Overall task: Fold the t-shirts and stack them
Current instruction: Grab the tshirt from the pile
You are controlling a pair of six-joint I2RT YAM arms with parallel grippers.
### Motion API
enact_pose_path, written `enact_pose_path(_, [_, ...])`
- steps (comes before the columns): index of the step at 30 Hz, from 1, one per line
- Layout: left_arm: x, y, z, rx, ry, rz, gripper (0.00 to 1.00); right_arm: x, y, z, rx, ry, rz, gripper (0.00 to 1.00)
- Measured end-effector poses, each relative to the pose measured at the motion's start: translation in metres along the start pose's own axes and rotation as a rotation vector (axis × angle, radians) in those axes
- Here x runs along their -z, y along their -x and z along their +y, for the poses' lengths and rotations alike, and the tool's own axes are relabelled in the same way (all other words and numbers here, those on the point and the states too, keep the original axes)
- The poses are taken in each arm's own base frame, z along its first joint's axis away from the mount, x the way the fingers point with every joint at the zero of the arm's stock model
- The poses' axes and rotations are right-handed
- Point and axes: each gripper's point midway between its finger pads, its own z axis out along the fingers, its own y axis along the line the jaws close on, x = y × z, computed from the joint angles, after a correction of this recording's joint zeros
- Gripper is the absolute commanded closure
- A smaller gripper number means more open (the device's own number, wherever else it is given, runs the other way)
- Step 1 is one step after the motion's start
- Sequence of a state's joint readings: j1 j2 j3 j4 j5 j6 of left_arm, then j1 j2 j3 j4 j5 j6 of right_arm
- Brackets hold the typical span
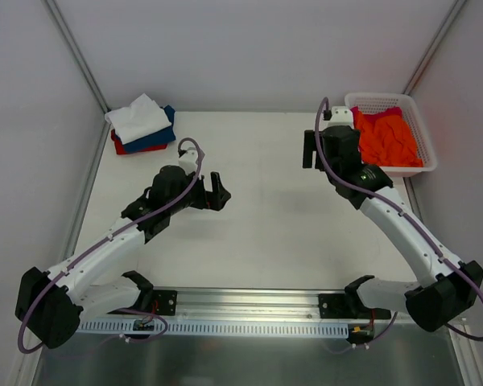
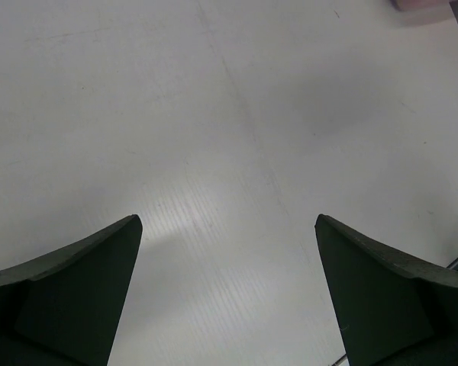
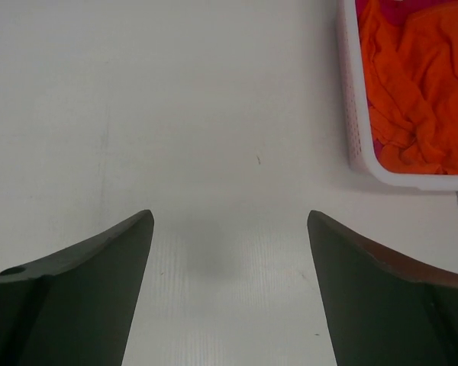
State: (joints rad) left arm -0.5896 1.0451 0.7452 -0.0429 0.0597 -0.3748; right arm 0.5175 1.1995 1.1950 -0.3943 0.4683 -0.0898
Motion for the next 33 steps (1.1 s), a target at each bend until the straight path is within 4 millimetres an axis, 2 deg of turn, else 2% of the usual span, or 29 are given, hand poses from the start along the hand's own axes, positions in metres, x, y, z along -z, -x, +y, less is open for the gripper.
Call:
enact_pose_path(5, [0.008, -0.002, 0.005, -0.011, 0.013, -0.022, 0.01, -0.019, 0.011, -0.007, 0.055, -0.092, 0.022, 0.09])
enact_pose_path(8, [0.01, -0.003, 0.006, -0.024, 0.014, -0.029, 0.01, -0.041, 0.025, -0.016, 0.069, -0.158, 0.039, 0.11])
enact_pose_path(18, [0.02, -0.003, 0.009, -0.031, 0.019, -0.058, 0.01, -0.139, 0.073, -0.093, 0.032, -0.384, 0.085, 0.11])
enact_pose_path(20, [0.022, -0.004, 0.009, -0.033, 0.017, -0.064, 0.01, -0.158, 0.078, -0.108, 0.014, -0.403, 0.09, 0.11])
enact_pose_path(25, [0.024, -0.006, 0.01, -0.034, 0.019, -0.066, 0.01, -0.2, 0.062, -0.153, -0.056, -0.436, 0.141, 0.11])
enact_pose_path(30, [0.023, -0.009, 0.013, -0.046, 0.027, -0.06, 0.01, -0.24, 0.032, -0.205, -0.16, -0.486, 0.202, 0.13])
enact_pose_path(33, [0.023, -0.009, 0.015, -0.052, 0.037, -0.063, 0.01, -0.254, 0.014, -0.233, -0.192, -0.527, 0.231, 0.16])
